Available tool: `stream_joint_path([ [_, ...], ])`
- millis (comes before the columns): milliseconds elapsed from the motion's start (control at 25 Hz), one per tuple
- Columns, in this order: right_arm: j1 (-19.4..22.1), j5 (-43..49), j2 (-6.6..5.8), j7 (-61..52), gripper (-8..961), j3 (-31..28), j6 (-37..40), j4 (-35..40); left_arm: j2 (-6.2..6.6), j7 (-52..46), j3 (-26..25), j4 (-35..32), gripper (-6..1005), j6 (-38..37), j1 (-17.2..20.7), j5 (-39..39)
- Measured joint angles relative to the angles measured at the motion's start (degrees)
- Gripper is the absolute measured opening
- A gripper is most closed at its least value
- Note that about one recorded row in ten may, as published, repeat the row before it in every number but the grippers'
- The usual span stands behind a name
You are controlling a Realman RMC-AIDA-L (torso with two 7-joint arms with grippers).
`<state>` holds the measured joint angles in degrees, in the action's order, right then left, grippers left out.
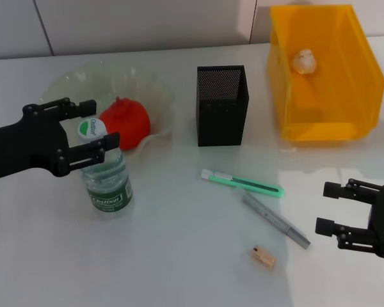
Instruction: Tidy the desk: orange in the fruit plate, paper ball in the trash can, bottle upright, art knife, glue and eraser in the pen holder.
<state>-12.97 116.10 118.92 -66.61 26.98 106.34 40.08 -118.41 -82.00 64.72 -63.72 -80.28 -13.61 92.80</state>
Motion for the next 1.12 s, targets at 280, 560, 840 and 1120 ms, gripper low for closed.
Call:
stream_joint_path([
  [280, 0.2, -0.9, -0.03, -1.21, 743, -1.56, 0.77, 0.57, -0.06, 0.91, -5.33, -4.55, 807, -4.62, 3.06, -6.02],
  [560, -1.15, -1.94, -0.38, -4.74, 743, -9.44, 5.12, 3.92, -0.15, 15.26, -5.39, 2.75, 804, -25.58, 5.85, -14.65],
  [840, -5.65, -3.1, 0.05, -18.17, 742, -6.08, 8.98, 21.27, 0.04, 34.16, -2.39, 32.41, 802, -25.68, -0.8, -9.15],
  [1120, -8.73, 4.43, 0.09, -41.19, 742, 15.07, 5.69, 47.57, 0.06, 39.02, -2.25, 42.85, 802, -18.54, -5.24, -4.01],
])
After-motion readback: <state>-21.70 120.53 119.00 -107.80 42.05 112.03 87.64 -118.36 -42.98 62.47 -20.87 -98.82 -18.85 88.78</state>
